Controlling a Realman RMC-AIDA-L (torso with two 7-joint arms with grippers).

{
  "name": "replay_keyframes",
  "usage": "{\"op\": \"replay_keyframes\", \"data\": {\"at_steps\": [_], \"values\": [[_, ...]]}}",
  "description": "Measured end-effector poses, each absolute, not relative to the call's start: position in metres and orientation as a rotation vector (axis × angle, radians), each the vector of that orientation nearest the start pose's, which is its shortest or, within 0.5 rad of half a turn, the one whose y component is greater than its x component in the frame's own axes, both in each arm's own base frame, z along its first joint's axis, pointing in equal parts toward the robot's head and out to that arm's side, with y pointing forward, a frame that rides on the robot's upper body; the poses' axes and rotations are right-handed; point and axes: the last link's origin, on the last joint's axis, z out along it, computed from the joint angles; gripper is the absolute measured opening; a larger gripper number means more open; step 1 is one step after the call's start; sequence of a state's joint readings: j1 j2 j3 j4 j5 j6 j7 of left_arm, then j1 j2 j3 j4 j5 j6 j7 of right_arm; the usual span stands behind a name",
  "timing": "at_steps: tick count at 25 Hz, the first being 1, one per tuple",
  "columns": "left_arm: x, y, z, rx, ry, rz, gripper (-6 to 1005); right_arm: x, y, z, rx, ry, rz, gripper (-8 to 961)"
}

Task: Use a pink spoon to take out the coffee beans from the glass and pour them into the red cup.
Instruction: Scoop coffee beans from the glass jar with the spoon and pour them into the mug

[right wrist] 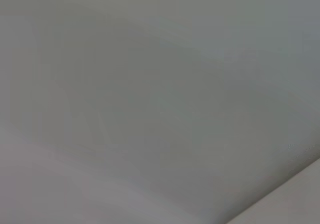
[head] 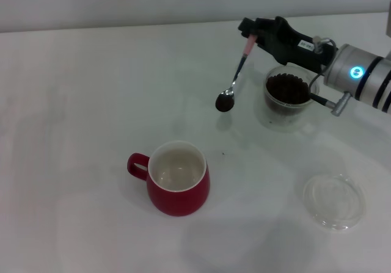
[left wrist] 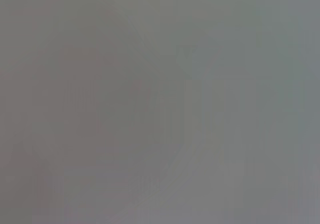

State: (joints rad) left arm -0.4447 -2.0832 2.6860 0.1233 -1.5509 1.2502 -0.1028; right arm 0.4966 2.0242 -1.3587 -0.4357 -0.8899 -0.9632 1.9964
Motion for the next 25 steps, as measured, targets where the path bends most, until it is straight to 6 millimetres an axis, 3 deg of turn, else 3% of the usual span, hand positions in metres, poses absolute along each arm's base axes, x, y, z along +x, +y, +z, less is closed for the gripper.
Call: {"op": "replay_keyframes", "data": {"at_steps": [4, 25], "values": [[-0.355, 0.321, 0.017, -1.301, -0.61, -0.677, 800, 0.253, 0.381, -0.023, -1.856, 1.767, 1.251, 149], [-0.348, 0.33, 0.019, -1.31, -0.589, -0.691, 801, 0.217, 0.366, -0.058, -2.087, 1.809, 1.162, 150]]}}
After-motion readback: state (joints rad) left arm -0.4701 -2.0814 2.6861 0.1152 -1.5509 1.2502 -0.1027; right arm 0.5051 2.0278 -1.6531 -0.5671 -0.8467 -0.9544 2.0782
